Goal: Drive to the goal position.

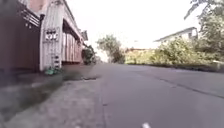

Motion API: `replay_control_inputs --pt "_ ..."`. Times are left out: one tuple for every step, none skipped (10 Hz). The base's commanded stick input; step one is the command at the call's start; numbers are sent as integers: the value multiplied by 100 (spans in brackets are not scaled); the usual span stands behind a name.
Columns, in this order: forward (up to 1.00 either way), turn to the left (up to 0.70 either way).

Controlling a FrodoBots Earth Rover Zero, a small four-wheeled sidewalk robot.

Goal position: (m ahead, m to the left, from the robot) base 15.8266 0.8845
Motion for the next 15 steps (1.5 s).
replay_control_inputs --pt "100 0" --pt "100 0" --pt "100 0" --pt "100 0" --pt "100 0" --pt "100 0" --pt "100 0" --pt "100 0" --pt "100 0" --pt "100 0" --pt "100 0" --pt "100 0" --pt "100 0" --pt "100 0" --pt "100 0"
